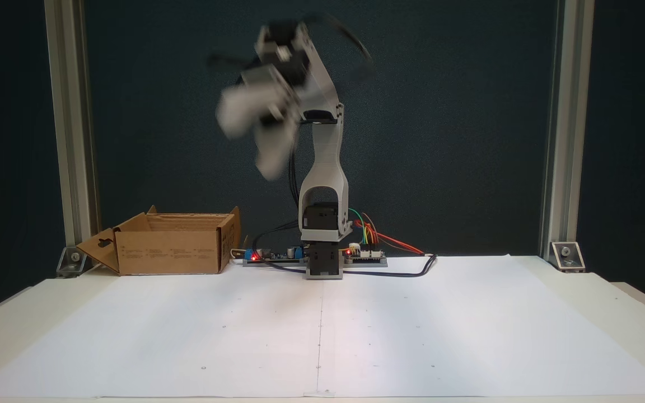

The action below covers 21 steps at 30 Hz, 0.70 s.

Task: Grasp a green dice and put it in the bin.

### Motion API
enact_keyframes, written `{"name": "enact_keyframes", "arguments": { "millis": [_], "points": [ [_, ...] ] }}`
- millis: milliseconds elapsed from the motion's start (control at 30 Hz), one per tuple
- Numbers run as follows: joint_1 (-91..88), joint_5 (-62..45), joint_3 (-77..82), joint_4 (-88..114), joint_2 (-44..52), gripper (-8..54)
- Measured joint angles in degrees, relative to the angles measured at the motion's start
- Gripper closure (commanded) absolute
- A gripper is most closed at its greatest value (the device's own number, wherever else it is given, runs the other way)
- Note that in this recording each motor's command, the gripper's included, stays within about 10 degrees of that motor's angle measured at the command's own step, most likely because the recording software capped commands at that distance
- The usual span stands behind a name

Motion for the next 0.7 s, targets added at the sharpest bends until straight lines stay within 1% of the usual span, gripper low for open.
{"name": "enact_keyframes", "arguments": {
  "millis": [100,167,333,633,700],
  "points": [
    [-11.78,0.0,16.79,-8.7,4.57,1.8],
    [-14.94,0.0,22.76,-13.89,8.09,1.6],
    [-13.54,0.0,31.11,-27.69,13.54,1.0],
    [-5.89,0.0,41.4,-50.8,17.93,1.5],
    [-5.98,0.0,45.0,-56.07,20.39,1.4]
  ]
}}
